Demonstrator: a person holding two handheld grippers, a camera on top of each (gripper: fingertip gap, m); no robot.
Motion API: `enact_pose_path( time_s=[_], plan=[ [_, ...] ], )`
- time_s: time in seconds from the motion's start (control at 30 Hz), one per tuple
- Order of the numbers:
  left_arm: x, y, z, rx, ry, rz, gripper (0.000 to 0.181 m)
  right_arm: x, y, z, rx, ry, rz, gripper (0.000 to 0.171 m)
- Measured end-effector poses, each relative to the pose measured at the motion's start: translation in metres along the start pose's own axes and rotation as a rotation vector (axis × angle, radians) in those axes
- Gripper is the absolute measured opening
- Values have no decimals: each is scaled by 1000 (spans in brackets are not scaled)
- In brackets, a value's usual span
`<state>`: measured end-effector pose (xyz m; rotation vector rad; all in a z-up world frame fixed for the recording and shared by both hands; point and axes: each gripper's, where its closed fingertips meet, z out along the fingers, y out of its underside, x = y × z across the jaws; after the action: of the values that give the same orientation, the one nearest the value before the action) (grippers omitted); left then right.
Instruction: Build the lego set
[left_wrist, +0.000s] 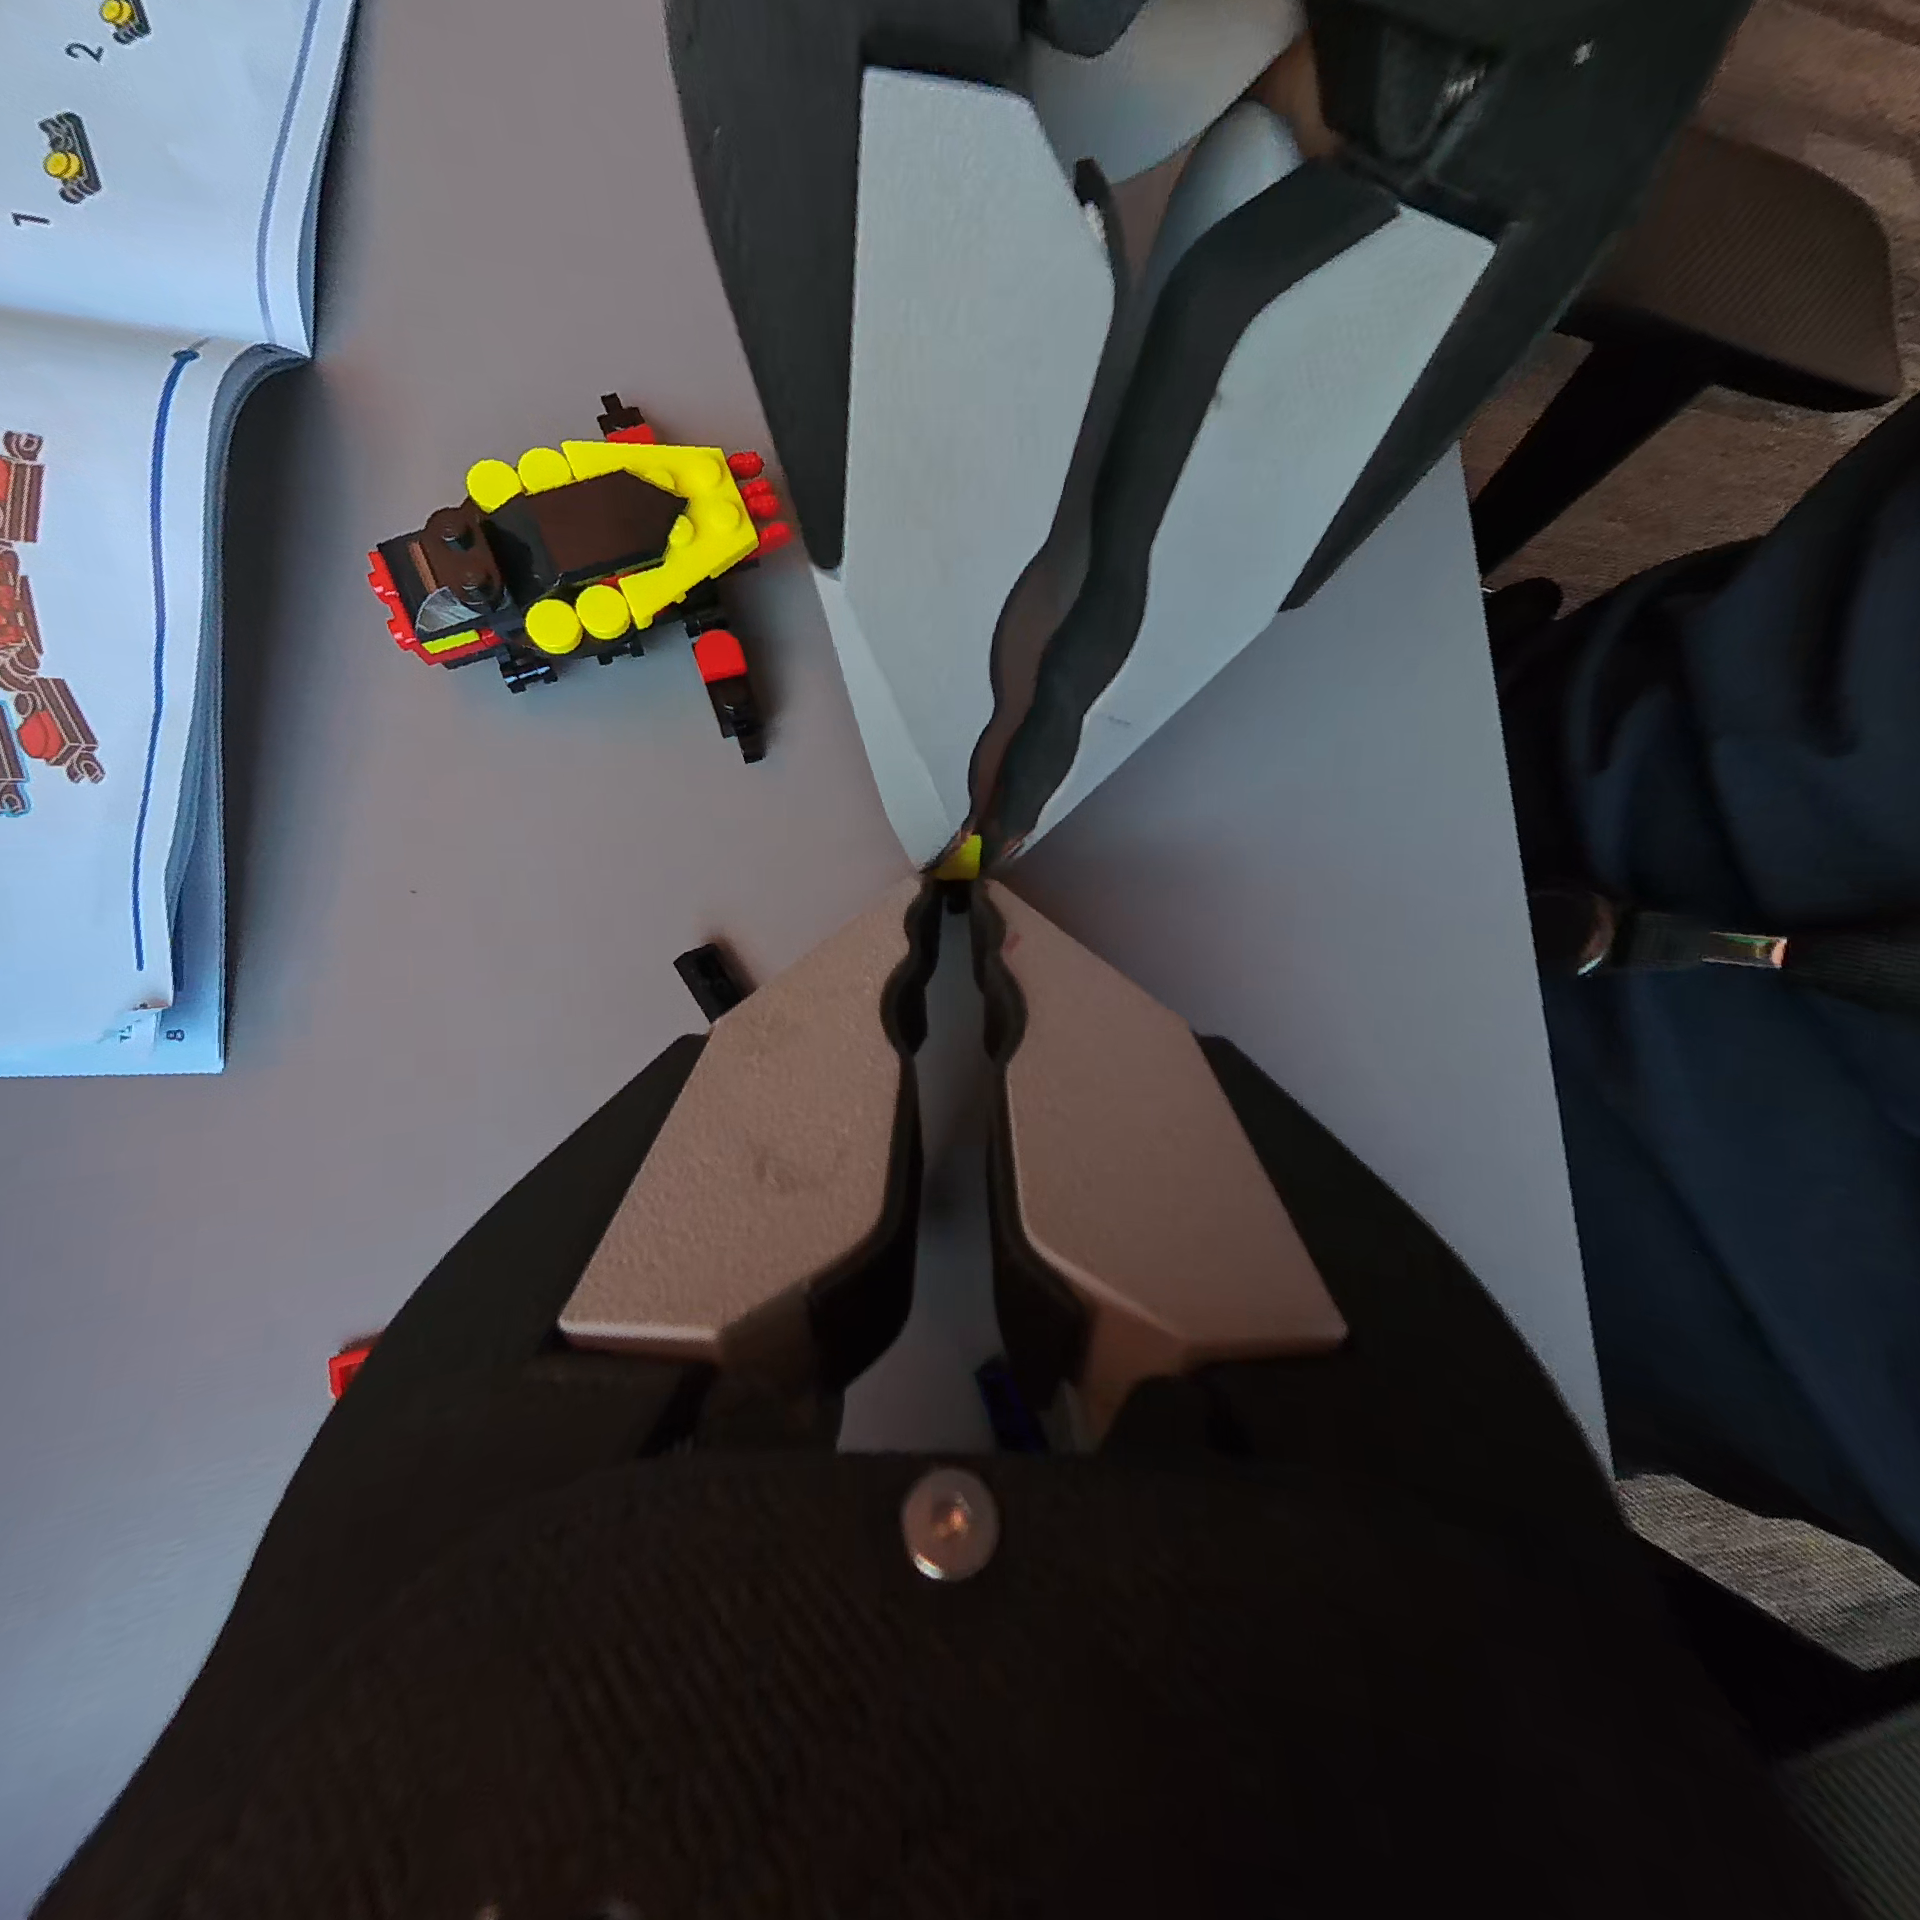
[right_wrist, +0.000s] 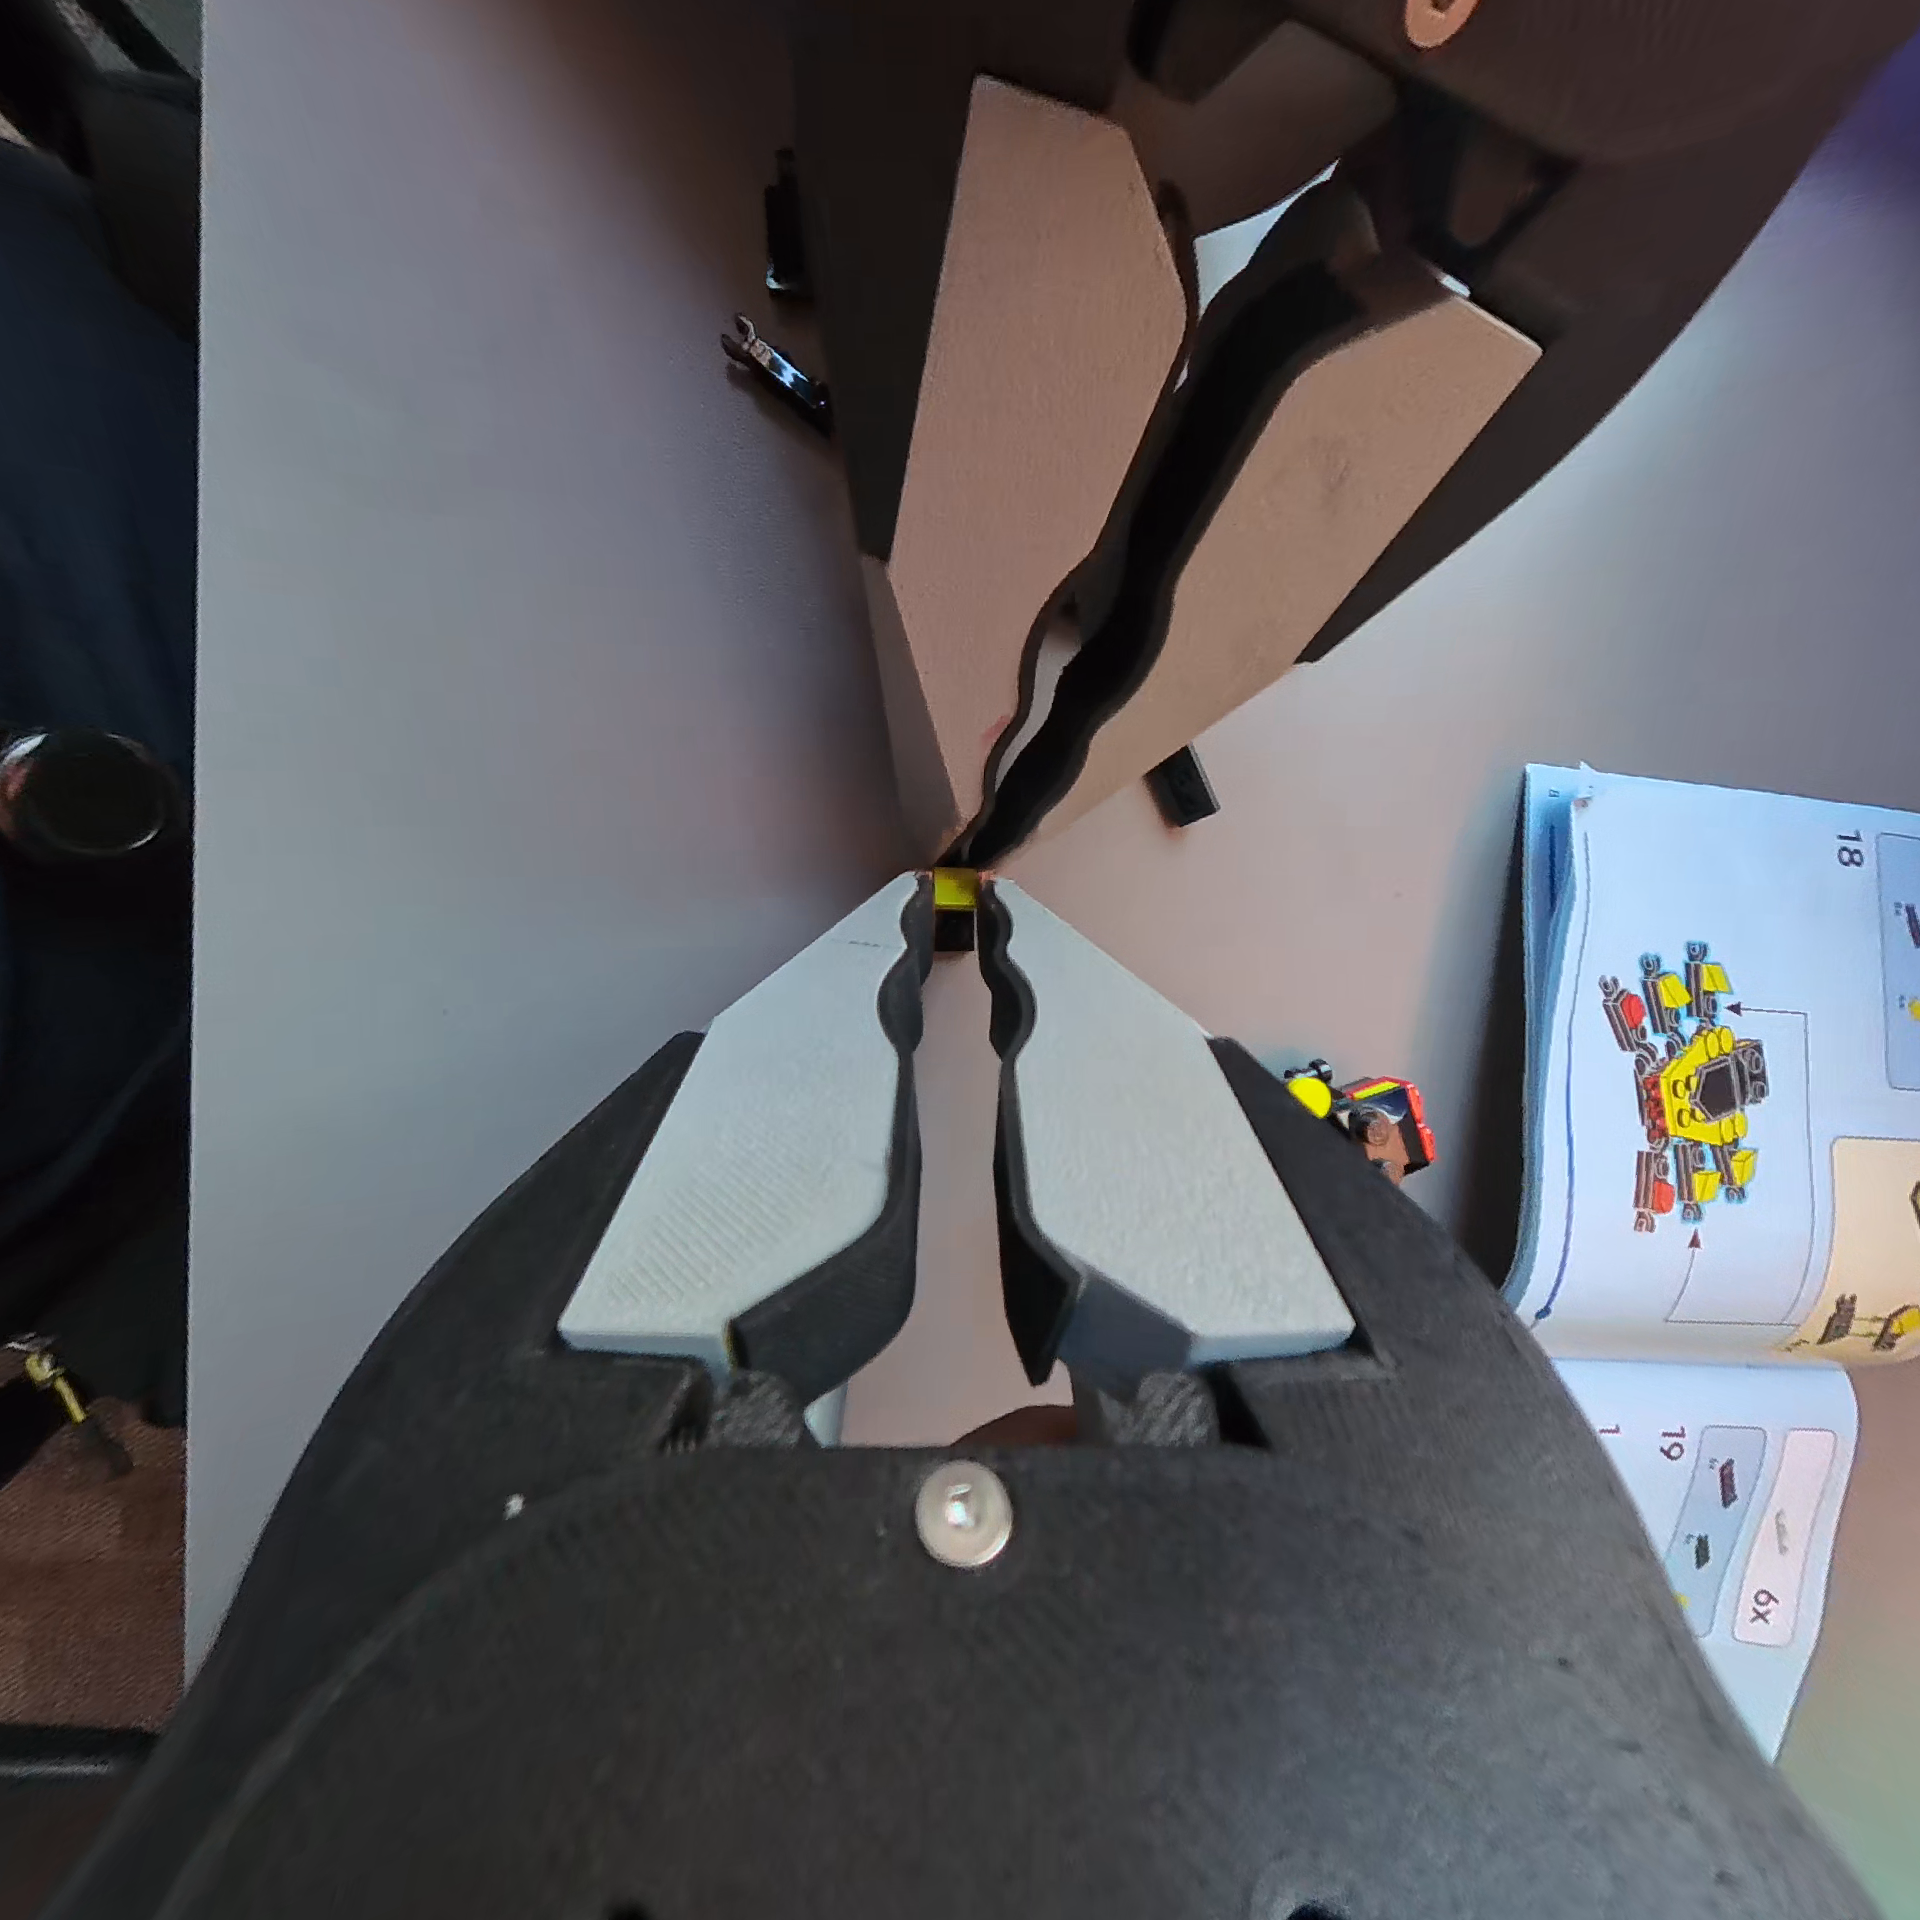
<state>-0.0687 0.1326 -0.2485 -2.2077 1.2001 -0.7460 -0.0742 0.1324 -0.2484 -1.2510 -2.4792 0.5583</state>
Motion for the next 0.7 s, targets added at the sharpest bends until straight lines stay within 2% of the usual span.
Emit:
enact_pose_path(
  time_s=[0.23,0.4,0.7],
  plan=[
    [-1,1,0,-2,-3,9,1,4,2,-3,-6,40,-10,12],
    [-1,1,0,-2,-1,10,1,7,-2,-19,57,33,31,9],
    [0,1,0,-5,-4,13,1,1,-3,-11,54,10,47,10]
  ],
)
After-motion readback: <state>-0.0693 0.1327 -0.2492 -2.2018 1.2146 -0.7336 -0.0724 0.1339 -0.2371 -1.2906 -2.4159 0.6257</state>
